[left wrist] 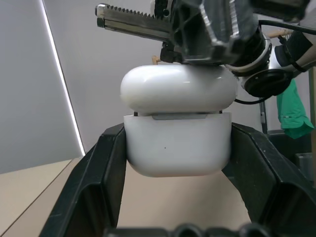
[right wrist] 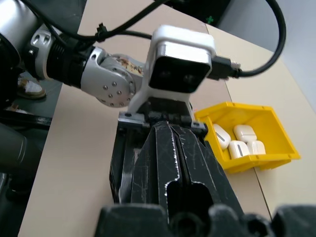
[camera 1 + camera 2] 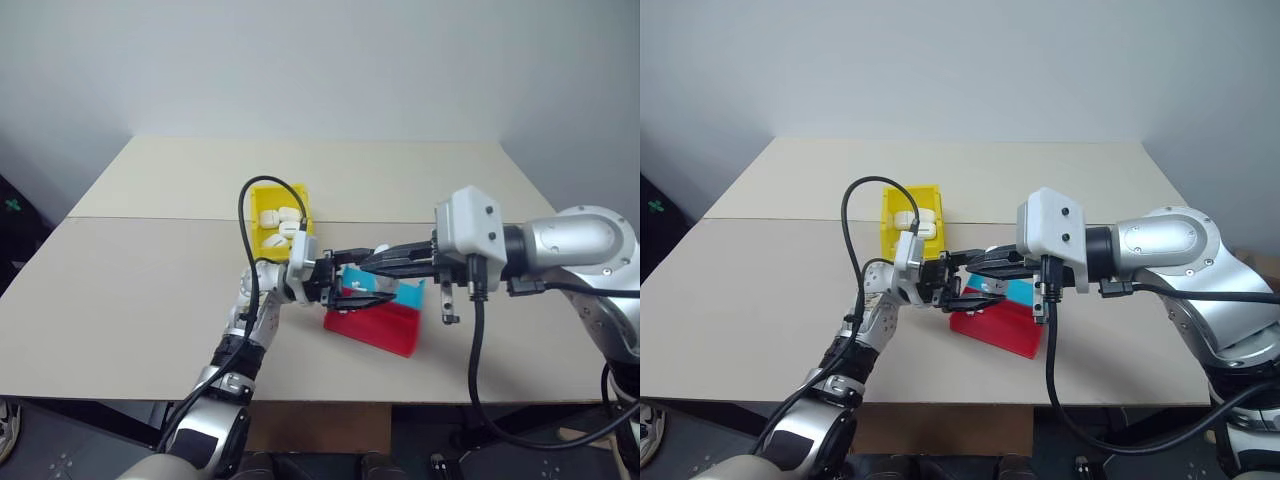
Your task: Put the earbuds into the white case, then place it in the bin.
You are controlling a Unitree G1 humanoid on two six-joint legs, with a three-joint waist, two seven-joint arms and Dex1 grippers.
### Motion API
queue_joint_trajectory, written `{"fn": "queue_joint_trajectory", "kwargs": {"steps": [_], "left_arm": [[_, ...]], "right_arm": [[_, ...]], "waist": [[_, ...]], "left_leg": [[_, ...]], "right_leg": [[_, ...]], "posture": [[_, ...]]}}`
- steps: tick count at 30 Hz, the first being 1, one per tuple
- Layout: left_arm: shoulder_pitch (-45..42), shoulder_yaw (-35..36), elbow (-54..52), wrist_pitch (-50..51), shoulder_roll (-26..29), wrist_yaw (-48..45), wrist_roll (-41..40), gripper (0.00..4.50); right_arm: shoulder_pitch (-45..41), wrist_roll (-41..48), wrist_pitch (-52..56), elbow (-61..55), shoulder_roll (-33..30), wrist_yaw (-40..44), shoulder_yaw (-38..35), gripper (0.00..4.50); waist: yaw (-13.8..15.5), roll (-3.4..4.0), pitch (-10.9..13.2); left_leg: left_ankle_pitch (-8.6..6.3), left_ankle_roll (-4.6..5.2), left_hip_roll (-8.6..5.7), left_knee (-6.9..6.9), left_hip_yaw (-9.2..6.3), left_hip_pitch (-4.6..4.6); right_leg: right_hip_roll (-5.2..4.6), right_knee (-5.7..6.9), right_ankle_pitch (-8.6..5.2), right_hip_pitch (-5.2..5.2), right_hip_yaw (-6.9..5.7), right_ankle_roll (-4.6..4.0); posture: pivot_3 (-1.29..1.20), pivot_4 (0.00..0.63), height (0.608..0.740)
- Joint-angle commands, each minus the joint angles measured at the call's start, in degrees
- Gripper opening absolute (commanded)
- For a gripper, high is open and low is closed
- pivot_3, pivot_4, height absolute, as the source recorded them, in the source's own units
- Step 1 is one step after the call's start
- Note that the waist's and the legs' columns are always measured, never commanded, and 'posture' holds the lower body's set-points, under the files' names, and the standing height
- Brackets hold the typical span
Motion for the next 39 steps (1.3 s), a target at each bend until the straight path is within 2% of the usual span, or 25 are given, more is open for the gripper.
{"fn": "queue_joint_trajectory", "kwargs": {"steps": [1,7,11,16,18,20,21,25,28,32,37,39], "left_arm": [[-1.0,1.7,-3.5,0.0,0.2,0.0,-2.5,2.79],[-0.4,2.7,-4.3,0.9,0.5,1.4,-3.0,2.79],[1.2,3.1,-6.5,1.9,1.3,2.2,-3.5,2.79],[2.9,2.0,-20.3,17.8,9.2,16.1,0.9,2.79],[1.0,4.1,-23.5,22.2,10.6,24.9,2.0,2.79],[-3.2,5.0,-24.9,31.2,13.1,34.8,5.8,2.79],[-5.4,4.6,-24.3,34.2,14.5,37.3,7.7,2.79],[-8.7,4.4,-21.3,34.6,13.2,56.4,19.1,2.79],[-10.5,3.1,-17.9,41.5,12.6,66.5,25.8,2.79],[-12.1,3.1,-13.6,45.5,10.3,68.4,25.3,2.79],[-16.0,2.7,-3.0,40.7,9.2,71.5,27.3,2.79],[-17.8,4.0,1.6,40.3,8.2,70.7,25.7,2.79]], "right_arm": [[0.6,-0.4,-0.3,-0.2,-1.2,0.5,-2.6,0.01],[1.8,1.3,-0.1,-0.4,-0.6,-0.6,-6.3,0.01],[2.6,5.6,1.1,0.3,2.5,-4.5,-11.8,0.01],[6.9,7.8,4.3,-0.7,3.9,-11.3,-18.4,0.01],[10.9,8.1,5.2,-2.5,4.8,-14.6,-20.5,0.01],[15.7,8.1,5.9,-4.8,5.6,-17.1,-21.7,0.01],[18.0,7.5,5.6,-6.0,6.1,-18.1,-21.9,0.01],[24.6,6.4,5.2,-9.5,7.4,-21.3,-21.9,0.01],[27.6,4.1,4.5,-10.2,6.8,-21.7,-20.1,0.01],[26.2,2.1,4.2,-7.6,6.2,-21.2,-18.5,0.01],[24.1,1.0,4.3,-6.2,6.8,-21.8,-18.0,0.01],[24.5,0.8,4.6,-6.6,7.0,-21.9,-17.9,0.01]], "waist": [[0.0,0.01,0.0],[0.2,0.00,0.0],[0.0,0.00,0.0],[0.0,0.00,0.0],[0.1,0.00,0.0],[0.7,-0.06,0.0],[0.9,-0.10,0.1],[1.0,-0.06,0.0],[0.9,-0.07,0.0],[0.6,-0.08,0.0],[0.8,-0.10,0.1],[0.8,-0.10,0.1]], "left_leg": [[0.00,0.00,0.00,0.00,0.00,0.00],[0.00,0.00,-0.01,0.00,0.00,-0.02],[0.00,0.00,0.00,0.01,0.00,0.00],[0.00,0.00,0.02,-0.01,-0.04,0.03],[0.00,0.00,0.01,0.01,-0.02,0.03],[0.01,-0.01,0.00,0.03,-0.04,0.04],[0.01,-0.01,-0.01,0.07,-0.06,0.02],[0.00,-0.01,-0.07,0.07,-0.10,0.02],[0.00,-0.01,-0.09,0.04,-0.10,0.03],[0.01,-0.02,-0.09,0.04,-0.10,0.03],[0.01,-0.02,-0.10,0.02,-0.11,0.01],[0.01,-0.02,-0.11,-0.03,-0.11,-0.02]], "right_leg": [[0.00,0.00,0.00,0.00,0.00,0.00],[-0.02,-0.03,0.00,0.02,-0.01,0.00],[-0.01,-0.01,0.00,0.02,0.00,0.00],[0.03,0.06,0.00,0.03,0.00,0.00],[0.00,0.06,0.00,0.05,0.00,0.01],[-0.03,0.04,0.00,0.11,-0.02,0.03],[-0.04,0.06,0.00,0.10,-0.05,0.04],[-0.08,0.01,-0.03,0.12,-0.05,0.10],[-0.07,0.03,-0.03,0.11,-0.05,0.11],[-0.06,0.07,-0.03,0.08,-0.06,0.10],[-0.06,0.03,-0.03,0.07,-0.06,0.10],[-0.07,-0.03,-0.03,0.06,-0.06,0.10]], "posture": [[0.00,0.150,0.740],[0.00,0.150,0.740],[0.00,0.150,0.740],[0.00,0.150,0.740],[0.00,0.150,0.740],[0.00,0.150,0.740],[0.00,0.150,0.740],[0.00,0.150,0.740],[0.00,0.150,0.740],[0.00,0.150,0.740],[0.00,0.150,0.740],[0.00,0.150,0.740]]}}
